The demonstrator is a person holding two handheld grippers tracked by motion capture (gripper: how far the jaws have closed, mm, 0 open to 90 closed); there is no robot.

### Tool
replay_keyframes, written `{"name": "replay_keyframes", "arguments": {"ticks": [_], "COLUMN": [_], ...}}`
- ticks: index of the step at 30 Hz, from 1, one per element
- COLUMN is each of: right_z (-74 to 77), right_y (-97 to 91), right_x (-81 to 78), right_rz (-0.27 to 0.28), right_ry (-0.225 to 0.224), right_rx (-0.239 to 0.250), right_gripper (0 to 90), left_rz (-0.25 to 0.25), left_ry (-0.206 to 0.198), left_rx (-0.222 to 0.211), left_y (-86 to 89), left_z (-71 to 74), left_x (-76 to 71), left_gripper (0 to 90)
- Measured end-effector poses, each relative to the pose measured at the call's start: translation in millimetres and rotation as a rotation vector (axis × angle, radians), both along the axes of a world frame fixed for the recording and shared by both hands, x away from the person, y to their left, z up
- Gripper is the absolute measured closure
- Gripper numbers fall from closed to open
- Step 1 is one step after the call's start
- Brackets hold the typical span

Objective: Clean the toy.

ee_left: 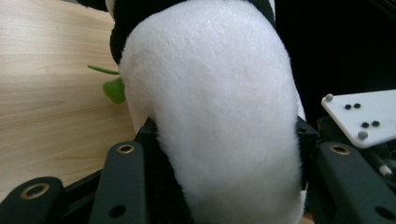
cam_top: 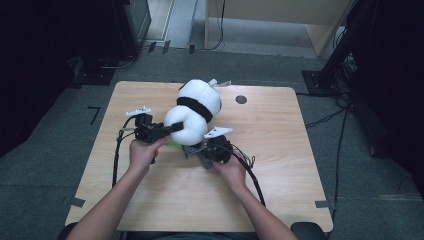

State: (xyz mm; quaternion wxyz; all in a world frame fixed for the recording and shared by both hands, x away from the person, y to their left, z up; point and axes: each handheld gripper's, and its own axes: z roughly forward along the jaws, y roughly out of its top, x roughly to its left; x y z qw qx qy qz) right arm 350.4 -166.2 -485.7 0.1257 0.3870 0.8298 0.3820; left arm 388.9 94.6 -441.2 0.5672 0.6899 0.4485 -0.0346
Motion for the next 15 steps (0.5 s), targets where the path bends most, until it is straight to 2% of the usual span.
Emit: {"name": "replay_keyframes", "arguments": {"ticks": [7,11,15], "right_z": [7.4,14.3,27.1], "right_y": [-24.1,-37.2,-49.9], "right_x": [7.0,9.9,9.8], "right_rz": [-0.082,-0.123,-0.155], "right_ry": [-0.003,-0.013,-0.041], "right_rx": [0.036,0.069,0.126], "right_gripper": [75.5,75.5,75.5], "left_rz": [0.037,0.055,0.062], "left_ry": [0.001,-0.008,0.001], "left_rx": [-0.016,0.024,0.034], "left_y": [14.2,20.3,22.2], "left_z": [-0.3,-0.8,-4.3], "left_x": [4.2,6.3,8.2], "left_gripper": [48.9,48.9,48.8]}}
